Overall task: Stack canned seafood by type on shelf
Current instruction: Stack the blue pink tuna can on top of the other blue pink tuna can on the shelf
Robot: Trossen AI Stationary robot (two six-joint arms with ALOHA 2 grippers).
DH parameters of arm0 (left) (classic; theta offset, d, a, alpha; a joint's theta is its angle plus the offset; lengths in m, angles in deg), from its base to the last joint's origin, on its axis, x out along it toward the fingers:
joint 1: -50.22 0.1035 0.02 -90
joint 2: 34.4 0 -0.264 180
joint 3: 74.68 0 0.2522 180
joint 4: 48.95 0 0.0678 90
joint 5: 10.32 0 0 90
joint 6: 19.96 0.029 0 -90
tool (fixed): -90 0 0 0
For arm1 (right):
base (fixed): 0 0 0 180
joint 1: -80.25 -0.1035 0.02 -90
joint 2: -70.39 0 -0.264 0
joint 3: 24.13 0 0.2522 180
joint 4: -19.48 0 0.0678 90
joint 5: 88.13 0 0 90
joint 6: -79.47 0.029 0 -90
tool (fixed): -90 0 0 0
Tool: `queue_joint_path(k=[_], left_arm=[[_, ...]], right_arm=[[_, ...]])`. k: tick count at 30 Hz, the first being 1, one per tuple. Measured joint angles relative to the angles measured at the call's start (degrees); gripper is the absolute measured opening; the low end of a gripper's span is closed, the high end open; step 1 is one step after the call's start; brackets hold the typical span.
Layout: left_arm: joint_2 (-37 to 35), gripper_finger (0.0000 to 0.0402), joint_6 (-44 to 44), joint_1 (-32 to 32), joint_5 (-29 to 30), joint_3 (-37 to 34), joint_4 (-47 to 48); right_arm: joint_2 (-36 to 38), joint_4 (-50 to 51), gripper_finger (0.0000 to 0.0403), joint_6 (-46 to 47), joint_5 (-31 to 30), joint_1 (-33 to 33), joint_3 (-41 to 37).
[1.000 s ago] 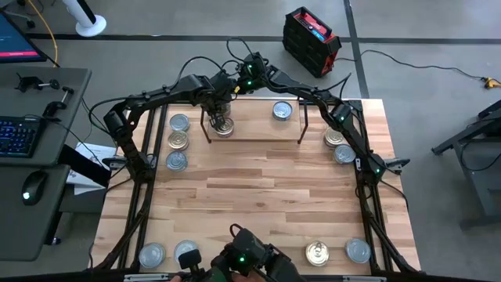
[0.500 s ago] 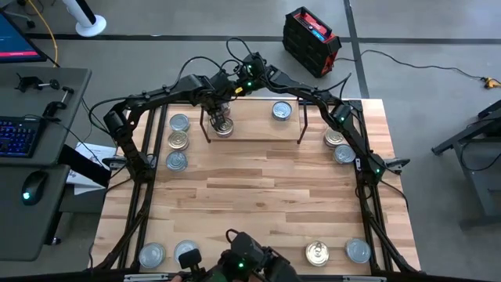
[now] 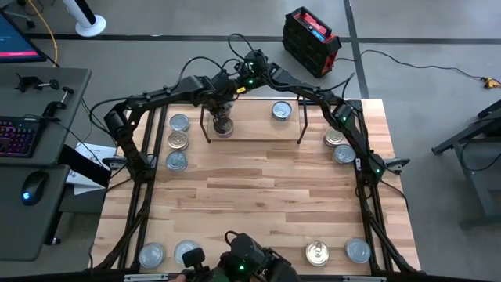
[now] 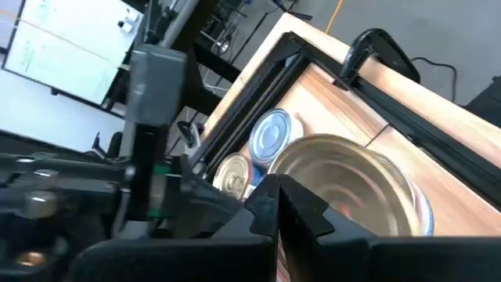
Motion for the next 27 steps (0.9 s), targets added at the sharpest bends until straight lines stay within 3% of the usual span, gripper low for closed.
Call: queue_joint_path(k=[8,27], left_arm=[[0.01,0.0000,-1.17,0.06,0.85,0.15,-0.76],[-0.02,0.0000,-4.31,-0.12,0.66,0.19,0.75]], right_arm=[[0.04,1.11,0.0000,0.05,2.51,-0.66,-0.02],[0.02,1.28,0.0000,-2.07,0.26,-0.71,-0.02]])
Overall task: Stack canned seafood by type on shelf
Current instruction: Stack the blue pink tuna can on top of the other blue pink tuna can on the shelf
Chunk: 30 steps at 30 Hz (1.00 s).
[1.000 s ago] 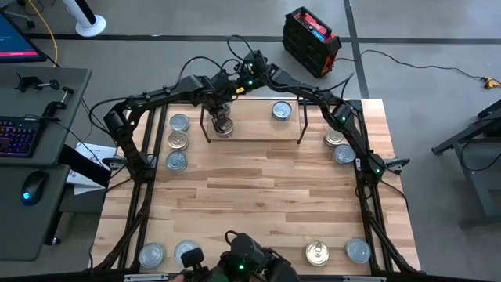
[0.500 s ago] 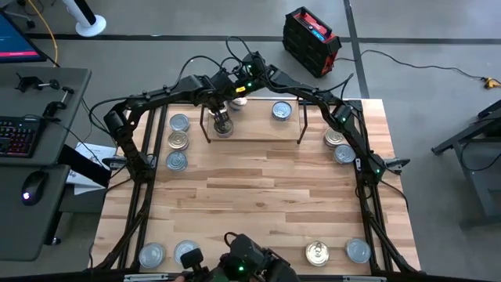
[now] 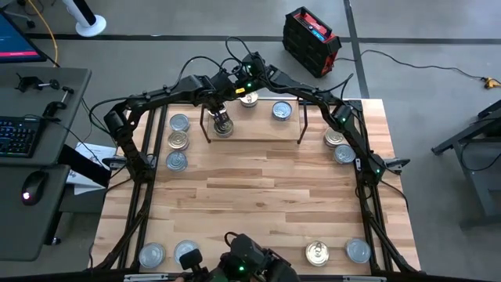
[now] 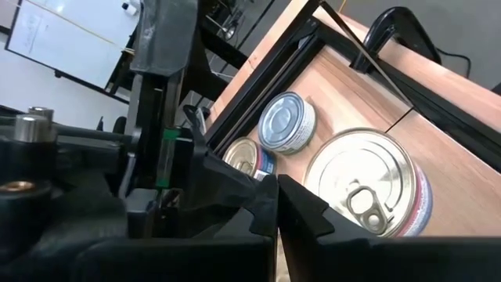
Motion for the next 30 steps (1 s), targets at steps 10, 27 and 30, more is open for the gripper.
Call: queue_joint_path(k=[10,27,30], left_arm=[[-0.03,0.0000,0.02,-0.26,1.62,0.00,0.27],[-9.66,0.0000,-12.21,-3.77,-11.76,-0.03,-7.08],[-13.73,0.0000,-15.39,-7.26,-14.15,-0.04,-12.30]], right_arm=[[0.00,2.26,0.0000,-0.94,-0.43,1.25,0.00],[1.64,19.58,0.0000,-11.90,-21.51,6.19,0.00],[1.64,21.63,0.0000,-15.70,-24.29,4.62,0.00]])
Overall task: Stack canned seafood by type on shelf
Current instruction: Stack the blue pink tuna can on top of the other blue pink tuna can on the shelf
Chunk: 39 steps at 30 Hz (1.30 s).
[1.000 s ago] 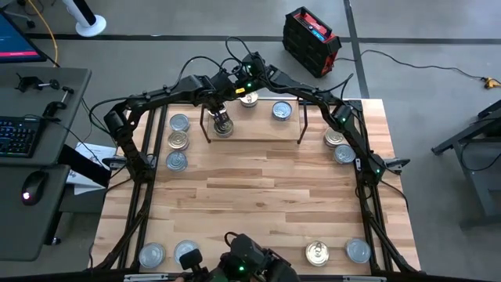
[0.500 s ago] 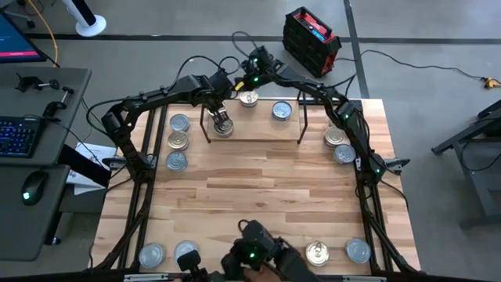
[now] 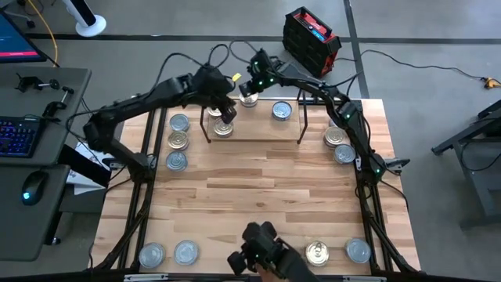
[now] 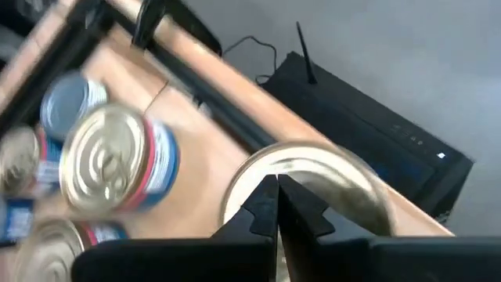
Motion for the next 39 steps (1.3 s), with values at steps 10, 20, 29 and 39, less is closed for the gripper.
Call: queue_joint_path(k=[10,20,29,39], left_arm=[[-10.46,0.0000,-8.26,-16.99,7.32,0.01,-7.84],[-21.07,0.0000,-7.31,-39.55,17.89,-0.01,-10.74],[-32.74,0.0000,-4.03,-49.11,23.24,-0.01,-10.45],[-38.84,0.0000,-1.05,-49.80,23.28,0.01,-7.04]], right_arm=[[0.09,5.29,0.0000,-6.11,-9.52,-2.94,0.00],[0.43,13.40,0.0000,-9.22,-12.74,-6.44,0.23],[0.65,25.00,0.0000,-7.60,-13.19,-13.52,0.37],[0.14,33.87,0.0000,0.27,-11.12,-24.73,-0.07]])
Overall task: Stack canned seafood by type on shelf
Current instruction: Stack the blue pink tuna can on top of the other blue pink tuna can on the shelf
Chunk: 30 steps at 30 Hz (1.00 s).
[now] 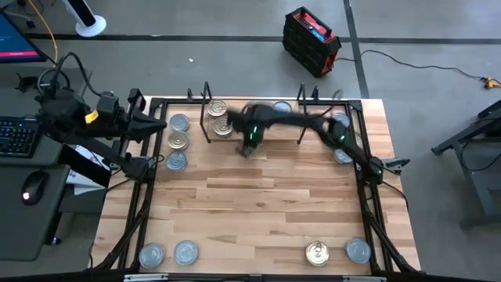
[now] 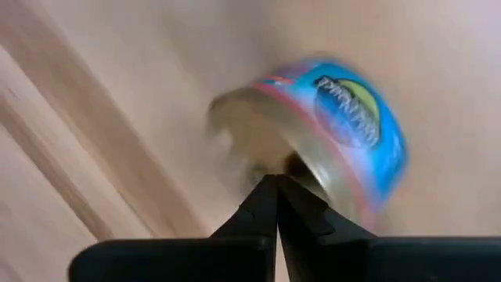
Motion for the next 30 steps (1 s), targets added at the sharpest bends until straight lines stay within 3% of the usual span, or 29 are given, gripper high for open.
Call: queue_joint_path(k=[10,15,20,25,30], left_arm=[[-0.18,0.0000,-1.57,0.02,-0.24,0.00,1.01],[0.54,0.0000,-2.86,0.02,-0.26,0.00,1.17],[3.43,0.0000,-4.79,0.04,-0.24,0.02,1.54],[10.43,0.0000,-1.47,0.09,-0.24,-1.31,0.75],[15.01,0.0000,1.16,3.12,-3.24,-12.59,-15.54]], right_arm=[[2.31,5.78,0.0000,-0.03,0.74,-10.88,-0.30],[11.66,9.14,0.0000,-1.64,-4.02,-12.66,-2.97],[25.37,0.43,0.0000,1.68,-6.14,-7.89,-20.91],[40.41,-20.58,0.0000,10.52,-2.66,-2.09,-44.14],[43.72,-37.39,0.0000,17.78,-3.74,-0.09,-54.49]])
